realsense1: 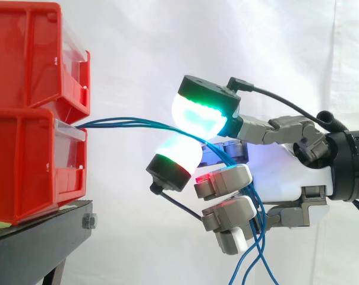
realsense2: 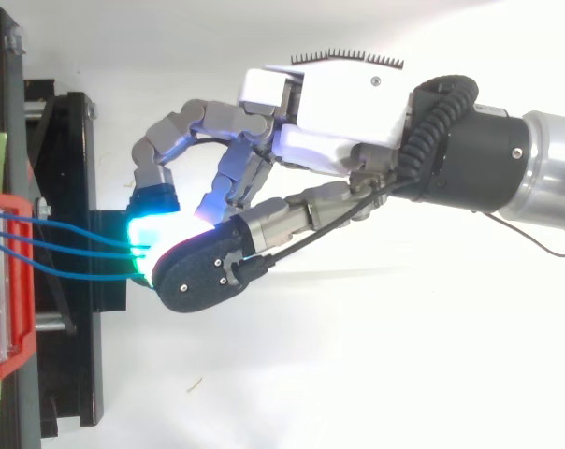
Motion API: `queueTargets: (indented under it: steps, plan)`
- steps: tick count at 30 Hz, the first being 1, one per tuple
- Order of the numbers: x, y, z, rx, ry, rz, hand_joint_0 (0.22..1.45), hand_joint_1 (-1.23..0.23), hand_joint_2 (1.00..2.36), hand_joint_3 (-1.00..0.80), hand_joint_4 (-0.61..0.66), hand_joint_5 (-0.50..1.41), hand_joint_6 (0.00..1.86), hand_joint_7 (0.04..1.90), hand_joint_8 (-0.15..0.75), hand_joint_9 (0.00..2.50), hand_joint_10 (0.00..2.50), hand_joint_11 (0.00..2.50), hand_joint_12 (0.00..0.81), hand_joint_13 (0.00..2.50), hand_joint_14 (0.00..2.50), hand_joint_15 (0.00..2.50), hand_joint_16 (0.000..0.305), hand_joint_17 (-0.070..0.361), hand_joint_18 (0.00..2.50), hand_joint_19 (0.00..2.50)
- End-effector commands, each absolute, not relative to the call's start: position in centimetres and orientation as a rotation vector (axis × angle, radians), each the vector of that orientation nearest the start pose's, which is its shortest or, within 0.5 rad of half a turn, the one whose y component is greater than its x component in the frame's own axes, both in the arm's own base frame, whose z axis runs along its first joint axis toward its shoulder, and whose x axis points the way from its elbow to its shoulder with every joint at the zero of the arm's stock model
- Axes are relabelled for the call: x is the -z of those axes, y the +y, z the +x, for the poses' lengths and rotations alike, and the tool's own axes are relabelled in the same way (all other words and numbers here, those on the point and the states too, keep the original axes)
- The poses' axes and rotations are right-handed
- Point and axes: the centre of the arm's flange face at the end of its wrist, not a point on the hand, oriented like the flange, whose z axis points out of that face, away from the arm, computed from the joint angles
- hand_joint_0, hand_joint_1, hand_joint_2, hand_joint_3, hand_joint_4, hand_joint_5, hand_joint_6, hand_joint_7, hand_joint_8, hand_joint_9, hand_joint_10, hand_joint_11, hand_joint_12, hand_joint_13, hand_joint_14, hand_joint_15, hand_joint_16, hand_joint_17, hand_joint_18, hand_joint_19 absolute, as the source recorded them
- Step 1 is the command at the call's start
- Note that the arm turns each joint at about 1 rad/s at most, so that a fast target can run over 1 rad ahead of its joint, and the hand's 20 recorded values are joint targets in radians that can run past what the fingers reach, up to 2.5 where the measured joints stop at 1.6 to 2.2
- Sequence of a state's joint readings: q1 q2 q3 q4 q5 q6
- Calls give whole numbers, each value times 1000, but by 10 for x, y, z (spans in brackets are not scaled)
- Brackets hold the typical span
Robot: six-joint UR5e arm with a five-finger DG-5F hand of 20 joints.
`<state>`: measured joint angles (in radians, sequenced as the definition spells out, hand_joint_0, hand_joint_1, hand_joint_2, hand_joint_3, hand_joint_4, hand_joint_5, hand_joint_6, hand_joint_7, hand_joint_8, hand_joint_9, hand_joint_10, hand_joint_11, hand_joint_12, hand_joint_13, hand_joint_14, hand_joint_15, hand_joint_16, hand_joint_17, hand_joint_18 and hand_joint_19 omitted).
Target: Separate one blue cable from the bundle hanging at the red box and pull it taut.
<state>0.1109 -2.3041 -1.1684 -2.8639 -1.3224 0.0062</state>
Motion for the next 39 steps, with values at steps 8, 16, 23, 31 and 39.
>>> queueTargets:
  steps: [8,16,23,31,39]
  plan:
    - [-246,-73,759,-1081,1148,1306,736,-905,1000,-500,-180,-170,932,1186,218,1195,13,1632,319,1153,21,1393,46,103,962,811]
    - [-245,-73,759,-1080,1149,1307,680,-1005,1000,-500,-115,-164,925,1080,218,1121,1,1608,314,1124,23,1360,46,102,962,802]
    - [-245,-74,759,-1079,1148,1307,660,-1034,1000,-500,-113,-166,922,1094,213,1117,0,1595,314,1120,23,1366,46,102,956,802]
    - [-245,-73,759,-1080,1149,1307,630,-1066,1000,-500,-121,-166,923,1079,210,1111,1,1599,312,1111,24,1369,46,103,946,811]
    - [-245,-74,759,-1079,1148,1307,610,-1092,1000,-500,-112,-166,921,1061,212,1108,0,1598,315,1105,23,1365,46,104,942,811]
